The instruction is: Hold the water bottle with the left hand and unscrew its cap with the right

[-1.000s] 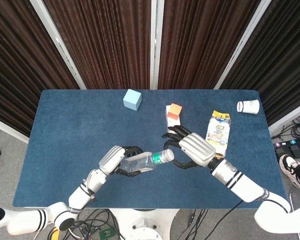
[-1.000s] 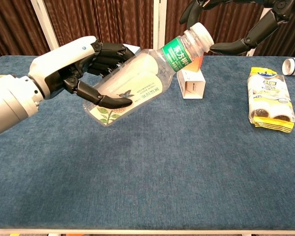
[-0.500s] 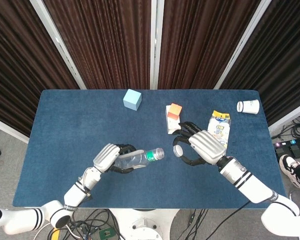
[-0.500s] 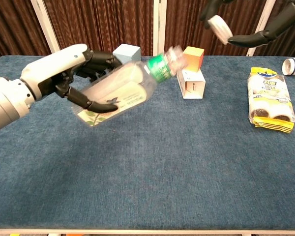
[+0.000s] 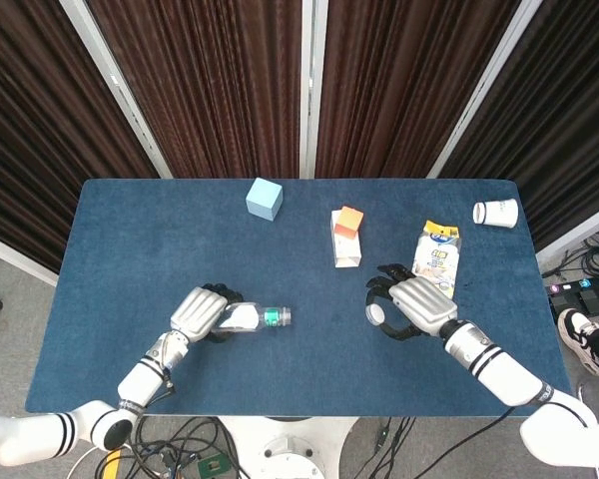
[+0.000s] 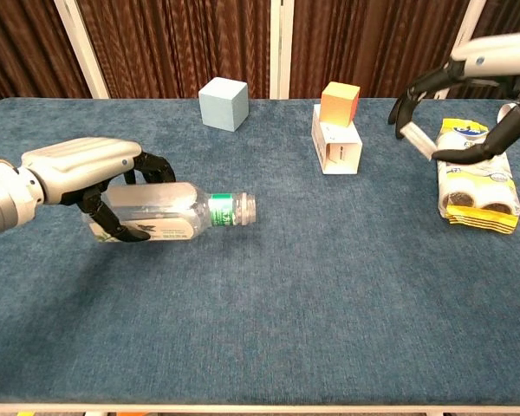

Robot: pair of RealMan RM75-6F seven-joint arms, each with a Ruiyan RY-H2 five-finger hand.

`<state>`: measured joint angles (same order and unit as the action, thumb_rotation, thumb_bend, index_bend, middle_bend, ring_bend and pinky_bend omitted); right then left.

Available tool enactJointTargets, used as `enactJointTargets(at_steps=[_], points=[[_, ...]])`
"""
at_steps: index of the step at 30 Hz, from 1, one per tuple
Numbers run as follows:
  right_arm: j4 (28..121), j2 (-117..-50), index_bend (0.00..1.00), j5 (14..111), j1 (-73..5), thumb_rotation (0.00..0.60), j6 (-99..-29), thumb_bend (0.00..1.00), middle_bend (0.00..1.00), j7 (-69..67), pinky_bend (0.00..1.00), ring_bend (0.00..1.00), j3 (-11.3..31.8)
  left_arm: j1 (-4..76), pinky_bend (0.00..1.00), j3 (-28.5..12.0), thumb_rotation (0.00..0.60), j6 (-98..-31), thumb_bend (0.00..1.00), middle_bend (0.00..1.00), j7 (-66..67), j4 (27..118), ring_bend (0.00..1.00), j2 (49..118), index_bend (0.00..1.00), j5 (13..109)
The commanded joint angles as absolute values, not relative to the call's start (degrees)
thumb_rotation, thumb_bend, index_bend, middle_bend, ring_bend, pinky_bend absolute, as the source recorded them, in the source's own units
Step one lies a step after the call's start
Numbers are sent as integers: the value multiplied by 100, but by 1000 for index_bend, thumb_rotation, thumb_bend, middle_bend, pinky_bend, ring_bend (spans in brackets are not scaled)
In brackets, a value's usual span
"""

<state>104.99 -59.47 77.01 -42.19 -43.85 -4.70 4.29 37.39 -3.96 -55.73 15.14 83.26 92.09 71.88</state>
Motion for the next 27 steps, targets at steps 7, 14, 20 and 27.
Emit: enactJointTargets(at_steps=[7,14,20,27], points=[[9828,-6877,479,7511,-4404,600,-4263,364,183,346,0,0,351,3592,245,-446,600,-5844,232,235,1647,8809,128,8969,145,7153],[9169,-7645,433,7453,-4586,600,-4125,364,157,983,0,0,242,3219,229,-398,600,-6383,232,235,1244,9110,127,8505,144,7382],[8773,-8008,348,7411,-4556,600,-4184,365,129,1561,0,0,38,2859,213,-405,600,-6822,231,235,747,9181,127,8110,144,7492],[8901,-7810,57,7236,-4273,600,-4551,360,74,1844,0,0,-105,2521,200,-429,600,-7249,229,235,386,9302,127,7747,144,7611]])
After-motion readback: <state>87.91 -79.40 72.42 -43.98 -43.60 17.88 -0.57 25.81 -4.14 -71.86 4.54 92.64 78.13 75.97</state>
